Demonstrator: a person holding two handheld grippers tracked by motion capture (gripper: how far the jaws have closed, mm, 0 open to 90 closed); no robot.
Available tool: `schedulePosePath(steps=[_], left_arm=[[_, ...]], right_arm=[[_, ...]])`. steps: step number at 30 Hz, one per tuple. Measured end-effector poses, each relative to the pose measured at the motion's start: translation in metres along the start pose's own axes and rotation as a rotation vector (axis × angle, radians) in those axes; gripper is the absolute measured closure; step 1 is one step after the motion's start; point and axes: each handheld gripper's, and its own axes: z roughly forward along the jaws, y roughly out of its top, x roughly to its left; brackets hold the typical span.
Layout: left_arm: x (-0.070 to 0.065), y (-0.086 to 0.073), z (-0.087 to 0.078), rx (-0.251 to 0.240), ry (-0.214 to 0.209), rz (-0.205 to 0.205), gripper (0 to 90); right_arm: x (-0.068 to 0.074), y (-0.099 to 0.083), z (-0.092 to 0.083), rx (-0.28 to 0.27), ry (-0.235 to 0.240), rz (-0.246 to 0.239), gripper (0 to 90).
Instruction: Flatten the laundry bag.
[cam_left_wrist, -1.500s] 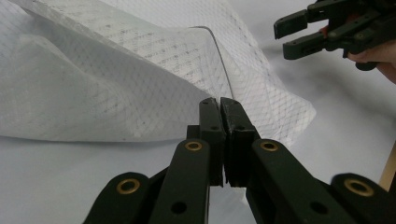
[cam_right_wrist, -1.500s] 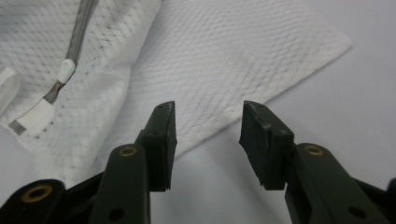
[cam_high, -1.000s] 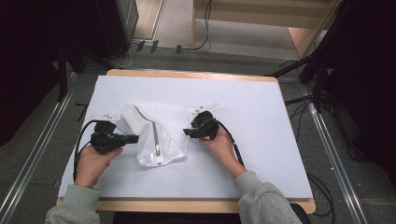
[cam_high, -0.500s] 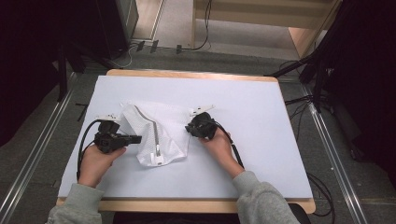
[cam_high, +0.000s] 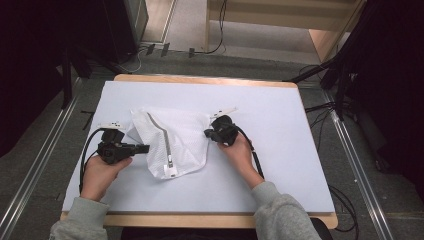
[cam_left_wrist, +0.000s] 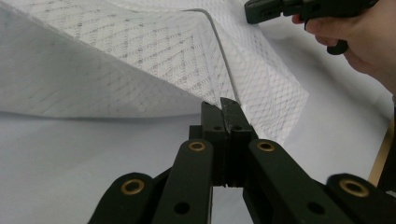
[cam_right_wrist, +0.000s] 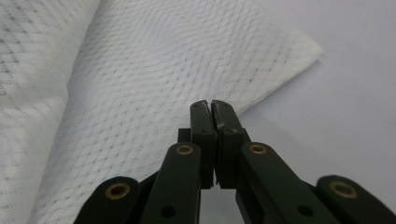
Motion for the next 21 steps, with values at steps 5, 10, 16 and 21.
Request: schedulePosePath(steps=[5, 10, 16, 21], left_arm=[[-0.002, 0.0, 0.001, 0.0, -0.01, 0.005, 90.0], [-0.005, 0.001, 0.002, 0.0, -0.02, 0.012, 90.0], [-0.014, 0.001, 0.005, 0.006, -0.04, 0.033, 90.0], [-0.023, 0.001, 0.009, 0.023, -0.062, 0.049, 90.0]], right_arm=[[-0.015, -0.001, -0.008, -0.006, -0.027, 0.031, 89.8], [-0.028, -0.003, -0.016, -0.01, -0.048, 0.065, 89.8], [-0.047, -0.01, -0.029, -0.019, -0.072, 0.109, 89.8], [-0.062, -0.016, -0.038, -0.022, -0.092, 0.154, 89.7]])
